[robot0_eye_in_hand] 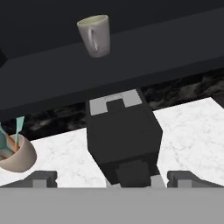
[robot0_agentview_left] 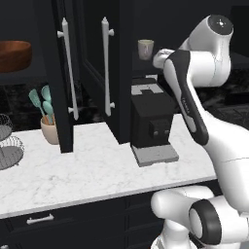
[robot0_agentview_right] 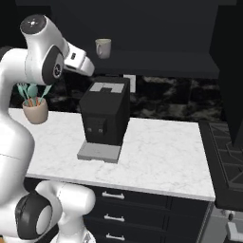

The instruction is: Gather all objects into one cabinet and sort the glasses and bowls to opposite sides.

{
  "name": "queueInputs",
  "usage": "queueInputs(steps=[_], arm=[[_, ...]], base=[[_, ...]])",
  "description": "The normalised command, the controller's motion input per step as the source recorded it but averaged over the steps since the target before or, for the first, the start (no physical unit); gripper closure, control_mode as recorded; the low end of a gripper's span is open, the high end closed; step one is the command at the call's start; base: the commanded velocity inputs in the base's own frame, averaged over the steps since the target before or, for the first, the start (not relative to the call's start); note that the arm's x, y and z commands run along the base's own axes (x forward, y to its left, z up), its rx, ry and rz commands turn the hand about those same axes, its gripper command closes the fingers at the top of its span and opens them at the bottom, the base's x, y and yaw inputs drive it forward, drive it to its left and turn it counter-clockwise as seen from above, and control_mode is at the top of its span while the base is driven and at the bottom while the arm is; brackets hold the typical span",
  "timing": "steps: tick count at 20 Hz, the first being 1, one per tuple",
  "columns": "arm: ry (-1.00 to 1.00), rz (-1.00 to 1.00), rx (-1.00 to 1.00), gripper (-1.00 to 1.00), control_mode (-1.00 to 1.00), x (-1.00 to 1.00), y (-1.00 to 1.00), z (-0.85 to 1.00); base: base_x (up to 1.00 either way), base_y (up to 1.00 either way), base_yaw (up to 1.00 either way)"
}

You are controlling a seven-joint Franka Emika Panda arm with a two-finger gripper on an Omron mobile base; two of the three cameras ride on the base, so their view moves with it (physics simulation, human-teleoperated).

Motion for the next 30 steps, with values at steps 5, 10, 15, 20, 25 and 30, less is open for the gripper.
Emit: queueInputs(steps=[5,10,15,20,25,30], arm=[[0.06,0.0,-0.01,-1.0,-1.0,0.62,0.0,0.0],[0.02,0.0,-0.08,-1.0,-1.0,0.5,0.03,0.0],[0.0,0.0,-0.08,-1.0,-1.0,0.38,0.02,-0.03],[-0.01,0.0,-0.09,-1.0,-1.0,0.33,0.04,-0.04],[-0.01,0.0,-0.04,-1.0,-1.0,0.31,0.07,-0.07],[0.0,0.0,-0.04,-1.0,-1.0,0.33,0.06,-0.04]], base=[[0.0,0.0,0.0],[0.0,0.0,0.0],[0.0,0.0,0.0],[0.0,0.0,0.0],[0.0,0.0,0.0],[0.0,0.0,0.0]])
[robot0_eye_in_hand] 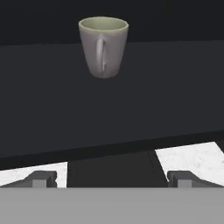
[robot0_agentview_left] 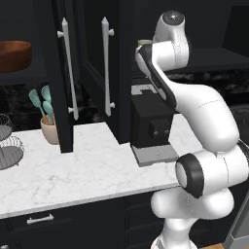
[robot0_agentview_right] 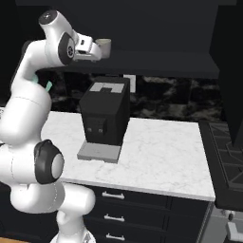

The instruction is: Gather all objects into one cabinet and sort the glasses and bowls to opposite sides.

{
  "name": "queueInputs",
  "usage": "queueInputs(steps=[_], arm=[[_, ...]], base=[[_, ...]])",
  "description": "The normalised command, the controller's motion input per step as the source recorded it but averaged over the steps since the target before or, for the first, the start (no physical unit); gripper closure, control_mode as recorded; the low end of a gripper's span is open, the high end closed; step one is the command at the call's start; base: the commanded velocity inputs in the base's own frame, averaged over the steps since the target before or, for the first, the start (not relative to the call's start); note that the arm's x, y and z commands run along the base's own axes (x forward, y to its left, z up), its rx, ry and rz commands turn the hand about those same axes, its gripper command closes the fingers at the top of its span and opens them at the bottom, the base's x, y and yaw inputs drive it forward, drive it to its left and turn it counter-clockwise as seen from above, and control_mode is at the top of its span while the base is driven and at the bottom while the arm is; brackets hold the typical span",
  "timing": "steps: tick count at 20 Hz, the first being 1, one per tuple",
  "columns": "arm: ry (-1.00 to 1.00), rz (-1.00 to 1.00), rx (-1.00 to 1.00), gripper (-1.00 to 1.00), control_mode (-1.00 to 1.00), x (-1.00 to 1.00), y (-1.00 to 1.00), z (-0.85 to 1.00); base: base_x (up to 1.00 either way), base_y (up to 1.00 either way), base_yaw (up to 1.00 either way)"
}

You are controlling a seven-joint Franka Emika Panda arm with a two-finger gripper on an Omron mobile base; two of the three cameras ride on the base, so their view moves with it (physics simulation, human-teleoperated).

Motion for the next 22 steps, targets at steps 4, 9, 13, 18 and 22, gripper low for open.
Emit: queueInputs(steps=[4,9,13,18,22], arm=[[0.0,-0.02,-0.02,-1.0,-1.0,0.38,0.0,-0.06],[0.0,-0.01,-0.05,-1.0,-1.0,0.18,0.01,0.0],[-0.03,-0.02,-0.11,-1.0,-1.0,0.11,0.07,0.0],[-0.07,-0.08,-0.13,-1.0,-1.0,0.05,0.06,0.0],[-0.07,-0.05,-0.04,-1.0,-1.0,0.09,0.0,0.0]], base=[[0.0,0.0,0.0],[0.0,0.0,0.0],[0.0,0.0,0.0],[0.0,0.0,0.0],[0.0,0.0,0.0]])
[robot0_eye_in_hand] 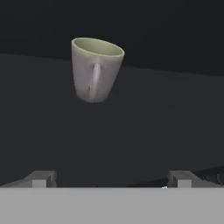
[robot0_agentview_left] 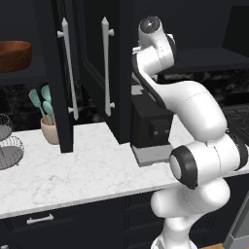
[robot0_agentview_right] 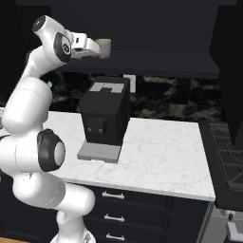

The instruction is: Gather all objects into one cabinet and sort the glasses and bowls to opposite sides.

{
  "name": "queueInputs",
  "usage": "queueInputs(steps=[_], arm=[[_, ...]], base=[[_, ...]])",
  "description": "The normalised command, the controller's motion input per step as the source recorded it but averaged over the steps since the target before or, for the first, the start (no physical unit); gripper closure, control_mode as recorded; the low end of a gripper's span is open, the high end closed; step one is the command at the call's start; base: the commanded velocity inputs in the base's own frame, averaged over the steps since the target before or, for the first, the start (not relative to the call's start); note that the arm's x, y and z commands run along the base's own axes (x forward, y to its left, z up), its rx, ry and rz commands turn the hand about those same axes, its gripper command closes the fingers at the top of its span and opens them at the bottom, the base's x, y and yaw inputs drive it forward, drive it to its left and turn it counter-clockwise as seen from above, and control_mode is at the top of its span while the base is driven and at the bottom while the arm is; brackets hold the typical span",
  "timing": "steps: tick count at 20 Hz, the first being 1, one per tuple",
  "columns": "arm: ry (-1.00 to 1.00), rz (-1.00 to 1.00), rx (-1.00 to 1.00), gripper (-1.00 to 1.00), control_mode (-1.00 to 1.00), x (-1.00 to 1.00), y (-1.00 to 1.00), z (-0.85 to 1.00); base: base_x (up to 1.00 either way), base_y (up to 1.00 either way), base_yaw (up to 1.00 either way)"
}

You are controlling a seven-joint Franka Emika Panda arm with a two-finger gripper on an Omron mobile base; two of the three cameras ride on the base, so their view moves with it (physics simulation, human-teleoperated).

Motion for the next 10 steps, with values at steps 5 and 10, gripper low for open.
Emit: queueInputs(steps=[5,10], arm=[[-0.04,-0.02,0.0,-1.0,-1.0,0.2,0.0,0.0],[-0.02,0.0,0.02,-1.0,-1.0,0.25,0.0,0.0]], base=[[0.0,0.0,0.0],[0.0,0.0,0.0]])
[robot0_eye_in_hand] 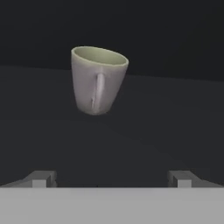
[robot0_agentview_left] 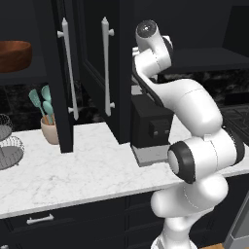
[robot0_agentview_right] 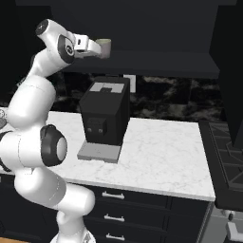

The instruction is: Gather all objects into one cabinet and sort the glasses and bowls to opposite sides.

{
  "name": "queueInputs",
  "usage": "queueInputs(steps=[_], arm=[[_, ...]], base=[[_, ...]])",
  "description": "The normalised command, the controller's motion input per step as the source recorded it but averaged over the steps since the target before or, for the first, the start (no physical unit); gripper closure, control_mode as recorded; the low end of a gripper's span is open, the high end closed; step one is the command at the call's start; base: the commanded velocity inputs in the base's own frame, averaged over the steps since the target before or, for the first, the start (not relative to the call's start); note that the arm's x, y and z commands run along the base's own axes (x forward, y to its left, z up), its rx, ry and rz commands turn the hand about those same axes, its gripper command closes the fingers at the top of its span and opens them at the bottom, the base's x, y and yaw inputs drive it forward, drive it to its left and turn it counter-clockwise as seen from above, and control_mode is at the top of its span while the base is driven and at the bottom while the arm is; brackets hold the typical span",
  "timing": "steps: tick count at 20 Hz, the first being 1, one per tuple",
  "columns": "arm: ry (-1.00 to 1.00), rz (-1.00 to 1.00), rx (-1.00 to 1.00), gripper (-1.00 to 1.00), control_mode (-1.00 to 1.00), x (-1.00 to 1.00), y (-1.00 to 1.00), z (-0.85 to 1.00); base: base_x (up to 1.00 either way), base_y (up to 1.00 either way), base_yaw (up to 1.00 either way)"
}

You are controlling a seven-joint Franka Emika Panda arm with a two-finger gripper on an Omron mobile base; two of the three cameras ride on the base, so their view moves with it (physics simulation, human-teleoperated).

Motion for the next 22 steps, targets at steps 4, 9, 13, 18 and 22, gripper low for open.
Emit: queueInputs(steps=[4,9,13,18,22], arm=[[0.0,0.0,0.04,-1.0,-1.0,0.23,0.0,0.0],[0.0,0.0,0.03,-1.0,-1.0,0.3,0.0,0.0],[0.0,0.0,0.0,-1.0,-1.0,0.36,0.0,0.0],[0.0,0.0,0.0,-1.0,-1.0,0.38,0.0,0.0],[0.0,0.0,0.0,-1.0,-1.0,0.35,0.0,0.0]], base=[[0.0,0.0,0.0],[0.0,0.0,0.0],[0.0,0.0,0.0],[0.0,0.0,0.0],[0.0,0.0,0.0]])
